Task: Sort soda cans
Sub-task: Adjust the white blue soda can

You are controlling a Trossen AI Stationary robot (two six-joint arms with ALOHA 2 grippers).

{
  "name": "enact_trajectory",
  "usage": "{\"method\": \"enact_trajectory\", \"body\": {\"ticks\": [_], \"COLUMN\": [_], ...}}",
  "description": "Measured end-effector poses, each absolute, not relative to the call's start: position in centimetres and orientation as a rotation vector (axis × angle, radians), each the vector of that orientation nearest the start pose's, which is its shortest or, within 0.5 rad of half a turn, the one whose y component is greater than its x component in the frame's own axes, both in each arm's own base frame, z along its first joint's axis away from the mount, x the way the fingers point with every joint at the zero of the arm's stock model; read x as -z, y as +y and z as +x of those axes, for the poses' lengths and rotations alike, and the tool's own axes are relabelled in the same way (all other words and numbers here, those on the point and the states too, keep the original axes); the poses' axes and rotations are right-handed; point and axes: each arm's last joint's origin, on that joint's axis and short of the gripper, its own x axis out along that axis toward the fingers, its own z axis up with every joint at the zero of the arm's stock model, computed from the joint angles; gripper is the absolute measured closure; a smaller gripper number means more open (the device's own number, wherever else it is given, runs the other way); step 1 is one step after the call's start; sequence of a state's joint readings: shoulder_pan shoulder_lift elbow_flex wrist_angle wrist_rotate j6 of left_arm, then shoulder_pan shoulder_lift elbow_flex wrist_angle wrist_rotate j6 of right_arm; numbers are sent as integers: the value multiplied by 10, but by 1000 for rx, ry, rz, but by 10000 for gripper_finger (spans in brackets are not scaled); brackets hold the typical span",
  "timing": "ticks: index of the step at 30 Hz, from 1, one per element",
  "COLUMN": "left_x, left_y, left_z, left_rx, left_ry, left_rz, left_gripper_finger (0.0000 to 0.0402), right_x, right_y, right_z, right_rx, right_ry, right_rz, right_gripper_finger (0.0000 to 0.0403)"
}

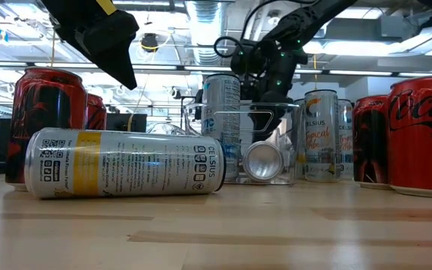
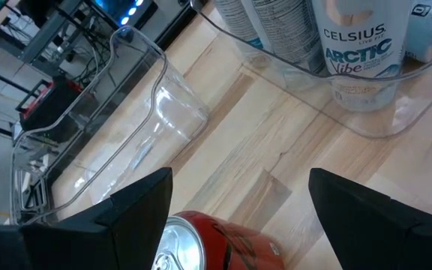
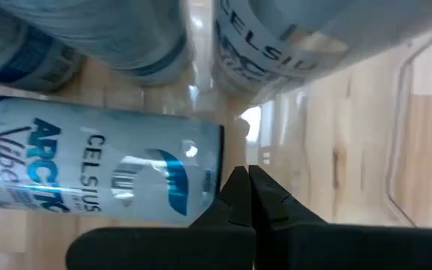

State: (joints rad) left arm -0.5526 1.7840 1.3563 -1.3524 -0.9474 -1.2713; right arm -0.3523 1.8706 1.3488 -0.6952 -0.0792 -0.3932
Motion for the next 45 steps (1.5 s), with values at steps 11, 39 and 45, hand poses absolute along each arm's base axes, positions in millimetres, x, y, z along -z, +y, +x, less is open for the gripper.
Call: {"method": "enact_trajectory", "body": {"ticks": [11,39,45], "left_x": [-232,-232,-232], "left_y": [-141,-141,-141], "left_z": [273,273,273], "left_rx": [-937,-936,-935], "left_ry": [817,817,815], "left_rz": [120,124,130], "left_gripper_finger": [95,95,95], "right_x": [-195,-221,-196], "right_y": [-125,-117,-120], "right_z": [348,343,353], "right_rx": [-78,145,147], "right_ry": [1206,1169,1222], "right_rz": [-14,55,80], "right_gripper_finger": [403,403,403]}}
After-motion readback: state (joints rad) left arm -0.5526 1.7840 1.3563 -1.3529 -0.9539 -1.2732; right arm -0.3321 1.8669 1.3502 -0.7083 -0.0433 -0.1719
